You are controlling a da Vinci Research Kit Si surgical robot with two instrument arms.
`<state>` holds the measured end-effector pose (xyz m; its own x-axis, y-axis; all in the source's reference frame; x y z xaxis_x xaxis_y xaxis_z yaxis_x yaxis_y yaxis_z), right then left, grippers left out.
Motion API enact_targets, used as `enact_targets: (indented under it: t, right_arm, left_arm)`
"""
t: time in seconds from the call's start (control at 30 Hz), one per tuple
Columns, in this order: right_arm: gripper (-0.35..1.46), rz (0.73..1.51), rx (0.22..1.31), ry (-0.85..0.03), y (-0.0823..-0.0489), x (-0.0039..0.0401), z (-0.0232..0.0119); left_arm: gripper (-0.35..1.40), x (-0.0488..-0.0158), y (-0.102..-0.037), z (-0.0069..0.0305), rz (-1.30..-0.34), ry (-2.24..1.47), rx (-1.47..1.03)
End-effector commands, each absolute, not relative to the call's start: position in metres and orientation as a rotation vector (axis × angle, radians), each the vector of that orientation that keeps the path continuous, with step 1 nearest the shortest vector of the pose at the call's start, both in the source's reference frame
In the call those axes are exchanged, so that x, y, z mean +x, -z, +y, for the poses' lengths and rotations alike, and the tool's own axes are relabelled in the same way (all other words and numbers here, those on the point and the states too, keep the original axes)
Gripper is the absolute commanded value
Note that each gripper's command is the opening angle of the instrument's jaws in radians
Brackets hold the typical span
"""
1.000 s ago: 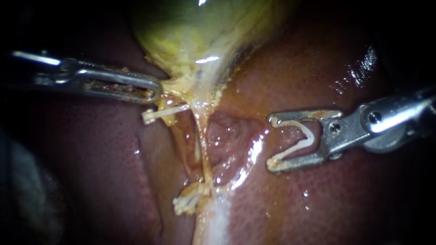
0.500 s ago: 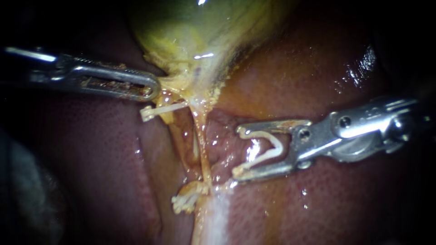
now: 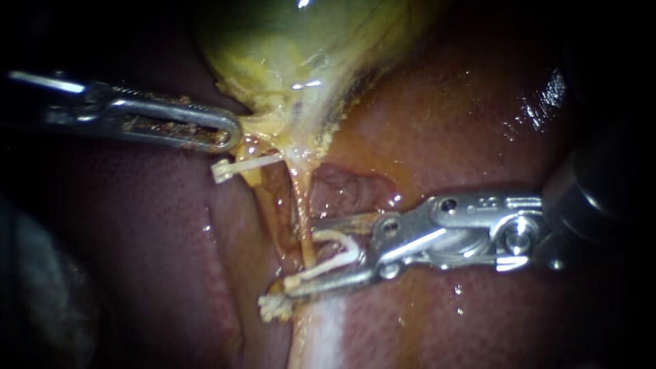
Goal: Clipping first clip right tube
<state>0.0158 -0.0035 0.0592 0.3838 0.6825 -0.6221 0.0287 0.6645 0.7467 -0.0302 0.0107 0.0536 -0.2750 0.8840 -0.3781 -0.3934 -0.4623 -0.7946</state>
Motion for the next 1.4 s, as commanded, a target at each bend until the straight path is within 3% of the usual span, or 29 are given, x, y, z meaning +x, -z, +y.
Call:
enact_targets:
  t: [0.03,0.53,0.8,1.23,1.4]
  right_arm:
    - [0.49,1.120,0.769,-0.477,-0.0591,0.0159,-0.0035]
    - [0.45,1.154,0.905,-0.444,-0.0559,0.0166,-0.0062]
    - [0.35,1.153,0.917,-0.435,-0.0553,0.0165,-0.0058]
    - [-0.08,1.123,0.946,-0.488,-0.0551,0.0162,-0.0056]
    - [-0.35,1.107,0.965,-0.519,-0.0553,0.0159,-0.0055]
  left_arm:
    - [-0.35,-0.0302,-0.0536,0.0107,-0.725,-1.856,-1.053]
    - [-0.35,-0.0301,-0.0536,0.0107,-0.725,-1.856,-1.053]
    - [-0.35,-0.0301,-0.0536,0.0107,-0.725,-1.856,-1.053]
    - [-0.35,-0.0301,-0.0536,0.0107,-0.725,-1.856,-1.053]
    - [-0.35,-0.0301,-0.0537,0.0107,-0.725,-1.856,-1.053]
